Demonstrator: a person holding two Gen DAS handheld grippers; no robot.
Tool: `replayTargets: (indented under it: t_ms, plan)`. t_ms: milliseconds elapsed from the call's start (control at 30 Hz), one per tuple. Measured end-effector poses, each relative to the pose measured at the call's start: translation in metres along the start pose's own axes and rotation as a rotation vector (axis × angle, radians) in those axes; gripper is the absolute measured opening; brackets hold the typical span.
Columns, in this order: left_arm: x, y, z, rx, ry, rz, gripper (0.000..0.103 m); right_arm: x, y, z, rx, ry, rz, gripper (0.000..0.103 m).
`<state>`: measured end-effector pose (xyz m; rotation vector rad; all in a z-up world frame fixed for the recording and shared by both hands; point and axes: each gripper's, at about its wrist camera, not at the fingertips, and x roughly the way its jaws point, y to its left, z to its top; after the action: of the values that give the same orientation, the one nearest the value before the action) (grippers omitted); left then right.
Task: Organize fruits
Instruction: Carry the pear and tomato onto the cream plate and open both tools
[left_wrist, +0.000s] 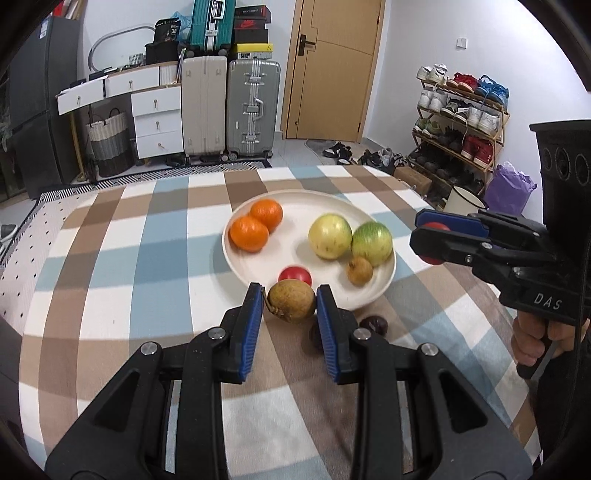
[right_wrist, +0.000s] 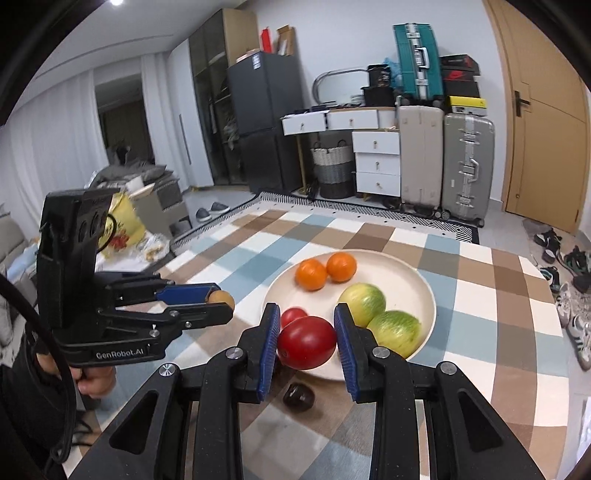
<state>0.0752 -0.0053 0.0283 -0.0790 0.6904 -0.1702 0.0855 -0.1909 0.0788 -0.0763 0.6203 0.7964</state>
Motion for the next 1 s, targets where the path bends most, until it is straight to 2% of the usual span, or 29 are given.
replayTargets:
  t_ms: [300,500,633,733,833,1000]
  plan:
    - [0.021,0.002,0.025,0.012,-0.029,0.027,0.027,0.019,-0.017,0.013,0.078,-0.001,-0.043,0.030]
    - [0.048,0.006,0.036,0.020,-0.016,0.042,0.027,0.041,-0.027,0.012,0.133,0.021,-0.047,0.030]
    - [0.066,0.011,0.036,0.012,-0.016,0.049,0.027,0.055,-0.030,0.008,0.150,0.039,-0.045,0.030]
    - [0.077,0.017,0.033,-0.017,0.014,0.023,0.027,0.060,-0.033,0.004,0.159,0.036,-0.036,0.030]
    - [0.082,0.018,0.031,0.007,0.007,0.062,0.027,0.065,-0.039,0.001,0.185,0.041,-0.023,0.030]
    - [0.086,0.026,0.031,-0.024,0.010,0.046,0.027,0.073,-0.041,0.000,0.192,0.050,-0.022,0.030]
